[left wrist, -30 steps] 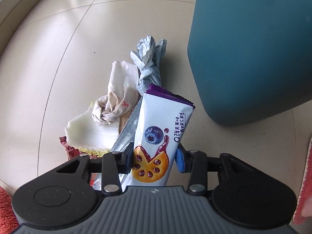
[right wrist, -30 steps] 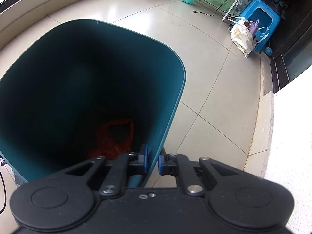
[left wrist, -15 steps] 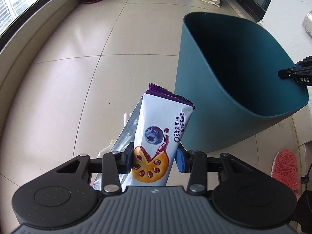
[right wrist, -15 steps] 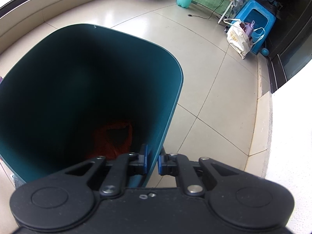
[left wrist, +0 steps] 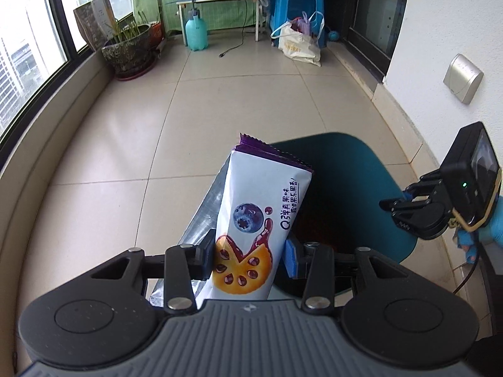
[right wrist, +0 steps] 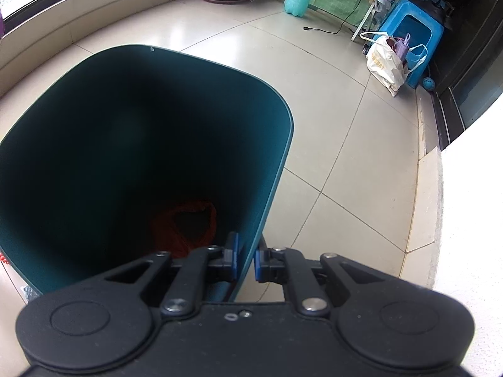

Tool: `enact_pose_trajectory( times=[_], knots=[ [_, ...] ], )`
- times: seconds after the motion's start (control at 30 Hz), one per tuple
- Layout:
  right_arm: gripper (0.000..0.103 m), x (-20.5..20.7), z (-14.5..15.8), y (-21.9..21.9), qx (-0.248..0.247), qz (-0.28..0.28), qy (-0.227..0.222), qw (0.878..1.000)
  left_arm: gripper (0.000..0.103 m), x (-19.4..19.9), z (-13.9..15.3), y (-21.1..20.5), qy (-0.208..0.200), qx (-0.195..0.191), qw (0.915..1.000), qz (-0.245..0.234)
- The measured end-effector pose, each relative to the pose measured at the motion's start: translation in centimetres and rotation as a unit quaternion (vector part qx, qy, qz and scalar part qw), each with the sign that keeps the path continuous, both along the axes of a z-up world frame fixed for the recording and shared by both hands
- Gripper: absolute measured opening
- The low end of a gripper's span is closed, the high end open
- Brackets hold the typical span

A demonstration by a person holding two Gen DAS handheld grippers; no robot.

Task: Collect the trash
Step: 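Lift the biscuit wrapper into the wastebasket and open the left tool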

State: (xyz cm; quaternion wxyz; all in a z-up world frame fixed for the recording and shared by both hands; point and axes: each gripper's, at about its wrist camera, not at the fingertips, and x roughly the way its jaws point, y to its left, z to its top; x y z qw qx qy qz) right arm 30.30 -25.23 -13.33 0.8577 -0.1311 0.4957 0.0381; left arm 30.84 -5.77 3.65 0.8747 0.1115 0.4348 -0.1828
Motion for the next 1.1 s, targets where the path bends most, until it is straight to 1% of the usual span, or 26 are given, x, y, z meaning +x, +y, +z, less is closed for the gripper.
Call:
enact_pose_trajectory(
  times=[0.03, 0.17, 0.27, 0.37, 0.43, 0.47, 0.53, 0.6, 0.77, 0.87, 1.0, 1.1],
  knots=[
    [0.009, 0.0, 0.0, -0.1, 0.001, -0.001, 0.0, 1.0, 0.041, 0.9, 0.2, -1.0, -0.005, -0.003, 1.0, -0.004],
    [0.009, -0.2, 0.0, -0.2, 0.003, -0.001, -0.003, 1.0, 0.041, 1.6, 1.5, -3.8, -0.024, -0.017, 0.9993, -0.024],
    [0.009, -0.3, -0.1, -0.2, 0.004, 0.001, -0.005, 1.0, 0.041, 1.6, 2.2, -5.4, -0.026, -0.033, 0.9985, -0.033],
    [0.009, -0.4, 0.0, -0.3, 0.007, 0.0, -0.005, 1.0, 0.041, 2.8, 2.3, -7.3, -0.027, -0.043, 0.9978, -0.042],
    [0.009, -0.4, -0.1, -0.3, 0.006, -0.001, -0.007, 1.0, 0.041, 3.7, 1.7, -8.2, -0.022, -0.054, 0.9975, -0.041],
    [0.009, -0.5, -0.1, -0.2, 0.006, -0.001, -0.008, 1.0, 0.041, 4.2, 1.3, -8.7, -0.02, -0.061, 0.9971, -0.041],
    [0.009, -0.5, -0.1, -0.3, 0.008, -0.002, -0.009, 1.0, 0.041, 5.2, -0.1, -9.5, -0.011, -0.063, 0.9974, -0.035],
    [0.009, -0.5, 0.0, -0.4, 0.011, -0.003, -0.009, 1.0, 0.041, 6.1, -2.3, -10.2, 0.014, -0.057, 0.9978, -0.03],
    [0.009, -0.4, 0.0, -0.6, 0.02, -0.005, -0.009, 1.0, 0.041, 7.2, -8.8, -11.7, 0.068, -0.012, 0.9974, -0.023],
    [0.009, -0.4, -0.1, -0.7, 0.024, -0.007, -0.009, 1.0, 0.041, 7.3, -11.6, -12.1, 0.086, 0.008, 0.996, -0.022],
    [0.008, -0.3, 0.0, -0.7, 0.027, -0.008, -0.007, 1.0, 0.042, 7.3, -12.4, -12.4, 0.092, 0.013, 0.9952, -0.028],
    [0.008, -0.4, 0.2, -0.3, 0.025, -0.01, -0.005, 1.0, 0.043, 7.4, -12.8, -12.7, 0.095, 0.029, 0.9946, -0.03]
  ],
)
